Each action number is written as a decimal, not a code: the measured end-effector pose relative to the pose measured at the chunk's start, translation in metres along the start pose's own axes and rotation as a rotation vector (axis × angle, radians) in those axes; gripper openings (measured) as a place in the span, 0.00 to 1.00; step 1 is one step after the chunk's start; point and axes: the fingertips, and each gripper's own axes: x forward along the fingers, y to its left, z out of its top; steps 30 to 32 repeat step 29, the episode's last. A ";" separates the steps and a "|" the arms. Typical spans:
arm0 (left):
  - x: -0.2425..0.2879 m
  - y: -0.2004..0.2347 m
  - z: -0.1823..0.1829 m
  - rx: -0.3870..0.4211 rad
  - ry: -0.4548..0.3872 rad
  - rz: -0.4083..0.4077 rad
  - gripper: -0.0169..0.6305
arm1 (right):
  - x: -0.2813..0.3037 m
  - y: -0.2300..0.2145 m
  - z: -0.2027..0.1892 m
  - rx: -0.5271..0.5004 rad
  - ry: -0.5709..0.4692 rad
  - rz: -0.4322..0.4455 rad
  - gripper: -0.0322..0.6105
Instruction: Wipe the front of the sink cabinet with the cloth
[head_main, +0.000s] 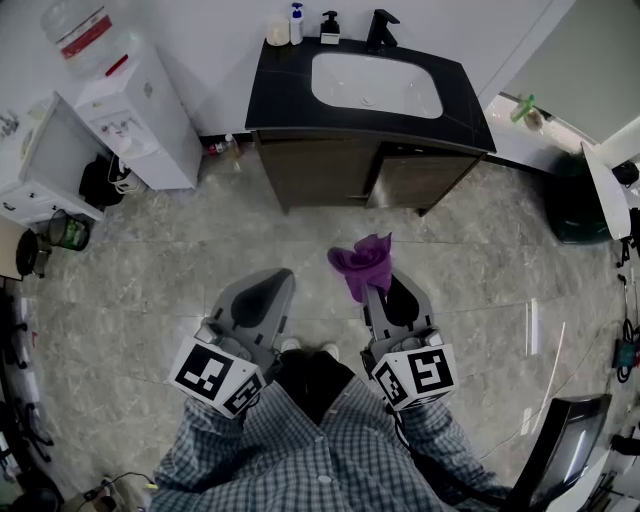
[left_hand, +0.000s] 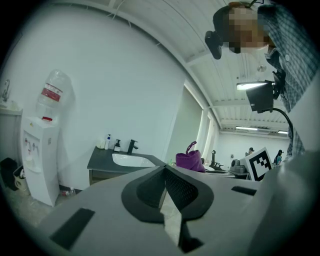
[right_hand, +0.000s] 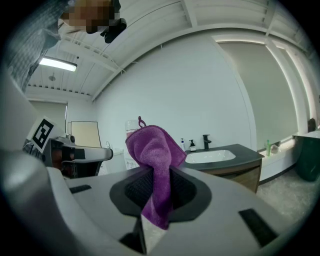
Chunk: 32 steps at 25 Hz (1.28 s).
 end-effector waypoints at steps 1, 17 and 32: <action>0.000 0.002 0.000 -0.002 0.001 -0.002 0.04 | 0.002 0.001 -0.001 0.003 0.007 -0.001 0.17; 0.008 0.015 -0.001 -0.012 -0.003 -0.018 0.05 | 0.020 0.005 -0.001 0.012 0.021 0.008 0.17; 0.019 0.013 -0.002 -0.015 0.002 -0.026 0.04 | 0.021 -0.003 0.000 0.002 0.032 0.011 0.17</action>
